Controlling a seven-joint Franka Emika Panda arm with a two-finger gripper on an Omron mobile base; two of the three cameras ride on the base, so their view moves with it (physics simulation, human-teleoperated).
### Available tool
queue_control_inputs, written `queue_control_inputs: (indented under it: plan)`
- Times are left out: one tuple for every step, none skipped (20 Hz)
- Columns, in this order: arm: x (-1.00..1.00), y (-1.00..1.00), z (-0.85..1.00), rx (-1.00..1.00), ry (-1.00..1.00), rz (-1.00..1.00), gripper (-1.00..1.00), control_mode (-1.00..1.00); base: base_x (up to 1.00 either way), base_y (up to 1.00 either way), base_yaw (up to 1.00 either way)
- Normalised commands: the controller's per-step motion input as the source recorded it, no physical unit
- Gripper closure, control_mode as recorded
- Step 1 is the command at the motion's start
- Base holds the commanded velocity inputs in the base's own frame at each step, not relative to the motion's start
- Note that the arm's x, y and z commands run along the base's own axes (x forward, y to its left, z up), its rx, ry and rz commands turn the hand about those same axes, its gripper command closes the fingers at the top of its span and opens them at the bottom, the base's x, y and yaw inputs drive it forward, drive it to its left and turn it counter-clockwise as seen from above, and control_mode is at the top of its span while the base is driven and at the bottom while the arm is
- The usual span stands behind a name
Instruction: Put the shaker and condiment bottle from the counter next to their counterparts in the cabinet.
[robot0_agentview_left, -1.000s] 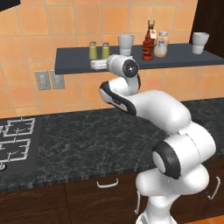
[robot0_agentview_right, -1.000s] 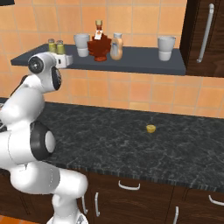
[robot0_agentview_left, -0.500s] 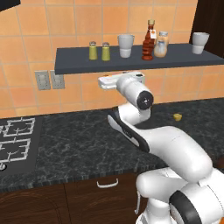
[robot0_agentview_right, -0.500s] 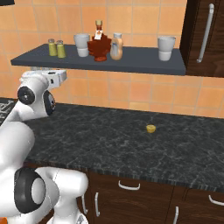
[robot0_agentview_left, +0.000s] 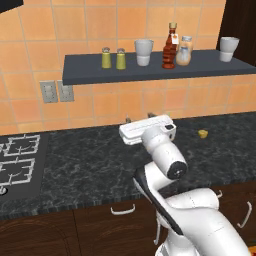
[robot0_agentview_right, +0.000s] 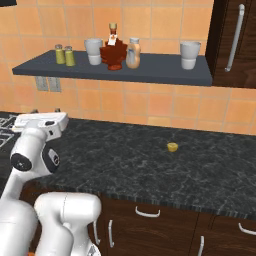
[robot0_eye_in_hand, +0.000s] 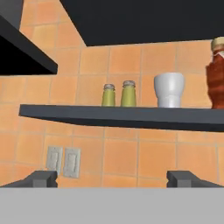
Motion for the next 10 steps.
queue_control_inputs:
  plan:
    - [-1.00,-0.06,-0.53,0.00,0.00,-0.02,-1.00,-1.00,0.00,0.00,0.00]
    - [-0.99,-0.05,-0.52,0.00,0.00,-0.03,-1.00,-1.00,0.00,0.00,0.00]
    - [-0.86,-0.01,-0.50,0.00,0.03,-0.02,-1.00,-1.00,0.00,0.00,0.00]
    - [-0.75,0.00,-0.45,0.00,0.07,-0.01,-1.00,-1.00,0.00,0.00,0.00]
    - [-0.63,0.00,-0.38,0.00,0.08,-0.01,-1.00,-1.00,0.00,0.00,0.00]
    - [-0.55,0.00,-0.34,0.00,0.09,-0.01,-1.00,-1.00,0.00,0.00,0.00]
    - [-0.46,0.00,-0.29,0.00,0.10,0.00,-1.00,-1.00,0.00,0.00,0.00]
    - [-0.31,0.00,-0.17,0.00,0.07,0.00,-1.00,-1.00,0.00,0.00,0.00]
    - [0.00,0.00,0.00,0.00,0.00,0.00,-1.00,-1.00,0.00,0.00,0.00]
    - [0.00,0.00,0.00,0.00,0.00,0.00,-1.00,-1.00,0.00,0.00,0.00]
